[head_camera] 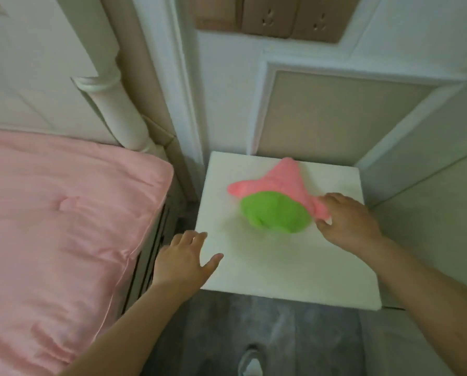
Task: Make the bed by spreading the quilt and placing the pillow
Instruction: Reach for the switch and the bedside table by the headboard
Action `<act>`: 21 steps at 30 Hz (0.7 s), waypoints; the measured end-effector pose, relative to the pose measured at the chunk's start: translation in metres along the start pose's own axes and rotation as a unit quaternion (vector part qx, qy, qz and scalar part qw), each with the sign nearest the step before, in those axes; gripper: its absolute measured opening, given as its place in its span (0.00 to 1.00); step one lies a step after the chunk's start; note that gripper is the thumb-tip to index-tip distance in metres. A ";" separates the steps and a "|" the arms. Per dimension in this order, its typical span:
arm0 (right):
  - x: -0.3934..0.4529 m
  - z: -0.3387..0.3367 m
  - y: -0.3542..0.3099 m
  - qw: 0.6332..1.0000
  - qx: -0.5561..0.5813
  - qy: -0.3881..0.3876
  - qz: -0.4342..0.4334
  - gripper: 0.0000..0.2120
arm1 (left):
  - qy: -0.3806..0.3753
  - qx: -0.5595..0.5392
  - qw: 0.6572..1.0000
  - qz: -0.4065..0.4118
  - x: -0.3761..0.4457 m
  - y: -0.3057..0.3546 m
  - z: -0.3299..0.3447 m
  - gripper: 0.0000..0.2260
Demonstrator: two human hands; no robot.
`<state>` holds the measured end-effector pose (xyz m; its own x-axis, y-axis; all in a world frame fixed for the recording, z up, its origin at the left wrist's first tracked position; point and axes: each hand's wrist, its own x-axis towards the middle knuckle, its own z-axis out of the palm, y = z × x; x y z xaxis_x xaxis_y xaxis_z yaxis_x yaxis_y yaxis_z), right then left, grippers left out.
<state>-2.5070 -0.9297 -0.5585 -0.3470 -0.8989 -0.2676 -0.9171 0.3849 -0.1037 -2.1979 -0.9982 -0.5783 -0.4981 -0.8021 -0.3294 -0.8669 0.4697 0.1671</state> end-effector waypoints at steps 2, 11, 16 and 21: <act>-0.008 0.003 0.031 0.997 0.049 -0.016 0.052 0.25 | -0.005 0.011 1.000 0.006 0.016 0.025 0.007 0.28; -0.015 0.035 0.104 0.864 0.425 -0.004 0.268 0.21 | 0.131 -0.027 0.968 0.211 0.075 0.119 -0.001 0.16; 0.001 0.047 0.106 0.778 0.544 0.023 0.314 0.13 | 0.096 -0.007 0.979 0.178 0.117 0.144 -0.009 0.27; -0.001 0.049 0.098 0.703 0.622 -0.064 0.339 0.17 | -0.050 0.091 0.980 0.167 0.145 0.171 0.004 0.42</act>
<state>-2.5871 -0.8805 -0.6155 -0.5287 -0.4245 -0.7350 0.3592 0.6727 -0.6469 -2.4188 -1.0326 -0.6016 -0.7408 -0.5568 -0.3757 -0.6333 0.7654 0.1145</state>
